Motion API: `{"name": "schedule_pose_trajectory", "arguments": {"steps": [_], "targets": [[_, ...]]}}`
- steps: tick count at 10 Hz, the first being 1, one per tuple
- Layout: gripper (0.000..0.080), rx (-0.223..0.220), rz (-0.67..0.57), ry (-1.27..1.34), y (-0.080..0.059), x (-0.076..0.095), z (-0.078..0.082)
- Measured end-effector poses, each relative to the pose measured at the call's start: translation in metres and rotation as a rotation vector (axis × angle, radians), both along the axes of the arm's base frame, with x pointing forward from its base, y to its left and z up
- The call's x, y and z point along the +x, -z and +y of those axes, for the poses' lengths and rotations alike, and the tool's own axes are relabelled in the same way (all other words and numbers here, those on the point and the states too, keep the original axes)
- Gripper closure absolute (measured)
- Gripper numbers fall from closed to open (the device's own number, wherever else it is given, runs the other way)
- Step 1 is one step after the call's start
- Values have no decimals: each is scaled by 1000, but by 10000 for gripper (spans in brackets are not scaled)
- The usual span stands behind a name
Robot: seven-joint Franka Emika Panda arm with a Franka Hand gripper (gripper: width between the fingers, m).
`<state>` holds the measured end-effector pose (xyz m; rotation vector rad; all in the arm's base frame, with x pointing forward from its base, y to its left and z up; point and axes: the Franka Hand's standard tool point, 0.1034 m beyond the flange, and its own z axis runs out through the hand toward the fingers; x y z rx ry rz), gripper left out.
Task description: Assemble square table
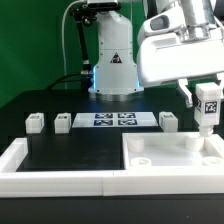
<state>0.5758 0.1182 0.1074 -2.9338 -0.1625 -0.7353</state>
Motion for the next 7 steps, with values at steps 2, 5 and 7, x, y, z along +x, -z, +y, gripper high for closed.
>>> {"name": "schedule_pose_trajectory", "arguments": {"steps": [2, 5, 7], "targets": [[509, -24, -26, -50, 3, 14, 0], [509, -32, -17, -65, 3, 14, -2], [509, -32, -17, -64, 4, 15, -2]]}}
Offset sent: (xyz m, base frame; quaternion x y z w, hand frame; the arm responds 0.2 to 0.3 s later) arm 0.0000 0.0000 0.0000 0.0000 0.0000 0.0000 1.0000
